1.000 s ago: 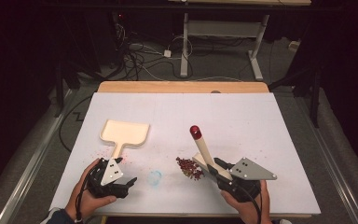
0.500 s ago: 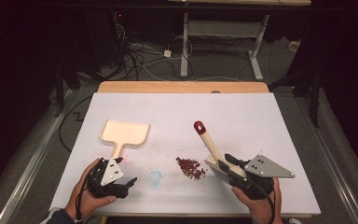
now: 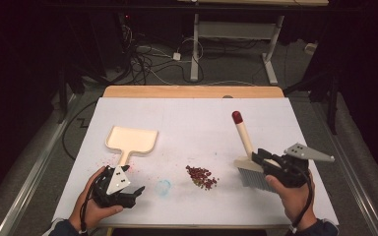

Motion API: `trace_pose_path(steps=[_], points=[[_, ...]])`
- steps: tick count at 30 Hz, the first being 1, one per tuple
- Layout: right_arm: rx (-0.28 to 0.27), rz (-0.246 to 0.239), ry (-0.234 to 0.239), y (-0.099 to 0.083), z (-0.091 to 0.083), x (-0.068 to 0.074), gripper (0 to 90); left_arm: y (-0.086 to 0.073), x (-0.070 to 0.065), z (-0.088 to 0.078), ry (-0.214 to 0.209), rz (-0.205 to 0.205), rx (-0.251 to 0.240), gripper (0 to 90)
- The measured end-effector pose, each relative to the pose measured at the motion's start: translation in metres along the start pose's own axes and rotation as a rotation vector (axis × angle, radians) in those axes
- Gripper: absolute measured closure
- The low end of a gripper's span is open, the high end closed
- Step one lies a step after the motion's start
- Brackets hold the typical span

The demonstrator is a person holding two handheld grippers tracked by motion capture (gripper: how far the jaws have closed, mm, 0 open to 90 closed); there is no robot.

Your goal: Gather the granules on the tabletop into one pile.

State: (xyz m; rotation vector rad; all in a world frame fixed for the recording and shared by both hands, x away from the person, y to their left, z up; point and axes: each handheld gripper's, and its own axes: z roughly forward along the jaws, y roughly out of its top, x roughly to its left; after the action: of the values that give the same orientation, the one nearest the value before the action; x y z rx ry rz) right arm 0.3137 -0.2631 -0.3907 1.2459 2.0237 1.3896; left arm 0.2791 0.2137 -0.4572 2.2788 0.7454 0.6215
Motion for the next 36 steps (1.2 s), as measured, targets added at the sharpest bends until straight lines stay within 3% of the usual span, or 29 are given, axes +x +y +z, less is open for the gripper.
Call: trace_pose_path(steps=[1,2,4,7,8,9,11,14,15,18,19,20,21,23,26,29,32,36], points=[[0.001,0.06,0.004,0.005,0.004,-0.018,68.9,0.0,0.0,0.0,-0.001,-0.001,-0.001,17.9],[0.001,0.06,0.004,0.005,0.004,-0.018,68.9,0.0,0.0,0.0,-0.001,-0.002,-0.001,17.9],[-0.001,0.111,-0.02,0.008,0.008,-0.031,68.9,0.0,0.0,0.001,-0.002,-0.003,0.001,17.9],[0.051,0.157,-0.037,0.008,0.02,-0.052,68.5,0.0,-0.001,0.002,-0.008,0.005,0.01,17.9],[0.051,0.157,-0.037,0.008,0.02,-0.052,68.5,0.0,-0.001,0.002,-0.01,0.007,0.012,17.9],[0.101,0.164,-0.063,0.009,0.025,-0.061,65.3,0.0,-0.001,0.003,-0.011,0.008,0.012,17.9],[0.096,0.166,-0.088,0.01,0.026,-0.065,65.0,0.001,-0.002,0.003,-0.014,0.01,0.012,17.9],[0.154,0.118,-0.13,0.016,0.029,-0.078,61.0,0.001,-0.002,0.003,-0.021,0.015,0.014,17.9],[0.202,0.102,-0.144,0.019,0.034,-0.089,58.7,0.001,-0.003,0.004,-0.022,0.018,0.018,17.9],[0.244,0.085,-0.18,0.02,0.039,-0.1,60.4,0.002,-0.003,0.006,-0.023,0.034,0.022,17.9],[0.324,0.093,-0.18,0.018,0.046,-0.113,59.8,0.002,-0.004,0.006,-0.025,0.033,0.023,17.9],[0.36,0.062,-0.232,0.017,0.046,-0.116,59.7,0.002,-0.004,0.006,-0.026,0.037,0.026,17.9],[0.36,0.062,-0.232,0.017,0.046,-0.116,59.7,0.002,-0.005,0.006,-0.028,0.04,0.027,17.9],[0.412,0.015,-0.299,0.016,0.045,-0.119,59.6,0.002,-0.005,0.006,-0.031,0.044,0.026,17.9],[0.423,-0.024,-0.304,0.014,0.042,-0.119,63.2,0.001,-0.004,0.006,-0.03,0.045,0.028,17.9],[0.467,-0.071,-0.31,0.006,0.054,-0.118,69.3,0.002,-0.005,0.006,-0.029,0.05,0.029,17.9],[0.484,-0.069,-0.299,0.0,0.066,-0.119,75.8,0.003,-0.006,0.006,-0.034,0.05,0.028,17.9],[0.453,-0.052,-0.274,-0.001,0.072,-0.121,74.0,0.003,-0.006,0.008,-0.034,0.052,0.035,17.9]])
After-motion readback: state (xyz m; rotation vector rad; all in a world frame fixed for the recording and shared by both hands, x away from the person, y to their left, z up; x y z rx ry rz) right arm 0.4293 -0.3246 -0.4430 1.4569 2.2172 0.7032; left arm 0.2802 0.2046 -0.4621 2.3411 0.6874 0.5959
